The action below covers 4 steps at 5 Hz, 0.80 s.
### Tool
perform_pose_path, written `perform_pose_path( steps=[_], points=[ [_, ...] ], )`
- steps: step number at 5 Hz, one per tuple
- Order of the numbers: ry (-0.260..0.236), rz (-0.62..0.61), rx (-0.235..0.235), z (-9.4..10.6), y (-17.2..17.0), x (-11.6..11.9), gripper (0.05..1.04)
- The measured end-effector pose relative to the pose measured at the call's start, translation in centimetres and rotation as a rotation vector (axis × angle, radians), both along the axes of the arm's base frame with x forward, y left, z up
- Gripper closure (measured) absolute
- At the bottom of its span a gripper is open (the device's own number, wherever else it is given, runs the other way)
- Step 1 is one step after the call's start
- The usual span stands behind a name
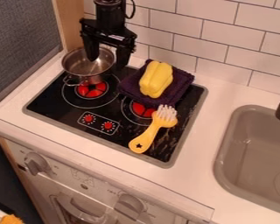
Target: Grab the yellow brush and put it beneath the silver pot on the left burner
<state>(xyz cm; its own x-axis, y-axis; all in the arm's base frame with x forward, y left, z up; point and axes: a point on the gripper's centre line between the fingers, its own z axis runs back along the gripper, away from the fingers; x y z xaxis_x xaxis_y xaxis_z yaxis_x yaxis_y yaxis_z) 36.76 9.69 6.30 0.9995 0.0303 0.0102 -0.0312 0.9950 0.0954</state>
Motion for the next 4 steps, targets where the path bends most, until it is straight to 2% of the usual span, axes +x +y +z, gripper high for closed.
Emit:
perform_pose_path(
  steps=[1,2,3,4],
  points=[
    [0.039,0.003,-0.015,-1.8,-0.3,-0.6,0.083],
    [0.062,-0.073,-0.036,-2.0,-2.6,-3.3,0.083],
    [-0.002,-0.132,-0.026,-0.1,-4.4,-5.5,0.083],
    [-0.005,-0.195,-0.042,-0.4,-6.7,-7.3,0.083]
  ],
)
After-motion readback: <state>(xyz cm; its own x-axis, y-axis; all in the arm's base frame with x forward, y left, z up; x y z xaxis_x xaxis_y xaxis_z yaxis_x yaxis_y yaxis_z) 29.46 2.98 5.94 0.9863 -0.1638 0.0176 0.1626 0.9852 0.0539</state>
